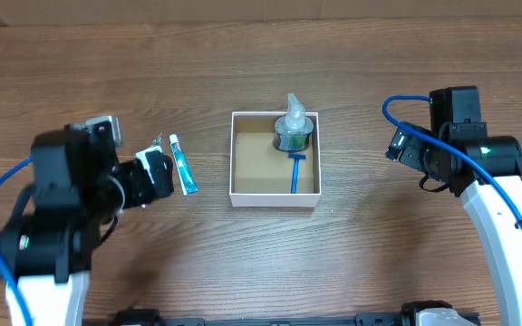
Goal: Pack container
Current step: 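Reach the left gripper to the soap bar package and grasp it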
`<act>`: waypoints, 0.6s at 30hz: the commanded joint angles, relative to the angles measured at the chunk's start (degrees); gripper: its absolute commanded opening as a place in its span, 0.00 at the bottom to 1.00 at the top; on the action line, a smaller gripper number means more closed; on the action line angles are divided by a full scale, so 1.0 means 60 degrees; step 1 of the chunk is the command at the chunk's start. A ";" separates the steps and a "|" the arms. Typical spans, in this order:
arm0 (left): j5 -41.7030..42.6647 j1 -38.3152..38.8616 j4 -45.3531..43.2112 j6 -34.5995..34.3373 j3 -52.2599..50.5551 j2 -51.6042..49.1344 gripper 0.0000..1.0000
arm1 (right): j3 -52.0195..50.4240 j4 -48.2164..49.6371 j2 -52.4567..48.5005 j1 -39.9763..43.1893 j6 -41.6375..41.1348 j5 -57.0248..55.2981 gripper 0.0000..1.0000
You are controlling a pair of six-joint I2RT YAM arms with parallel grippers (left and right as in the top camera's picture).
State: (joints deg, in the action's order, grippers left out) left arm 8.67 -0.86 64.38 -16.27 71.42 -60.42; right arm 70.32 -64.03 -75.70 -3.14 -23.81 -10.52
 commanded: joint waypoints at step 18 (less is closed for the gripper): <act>-0.2371 -0.0040 -0.1566 -0.2175 0.0160 -0.5220 1.00 | 0.0229 0.0044 0.0076 0.0018 -0.0036 -0.0062 1.00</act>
State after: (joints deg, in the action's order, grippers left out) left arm -4.23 -0.86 55.86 -25.47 71.44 -89.84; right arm 70.32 -64.03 -75.70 -3.14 -23.81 -10.50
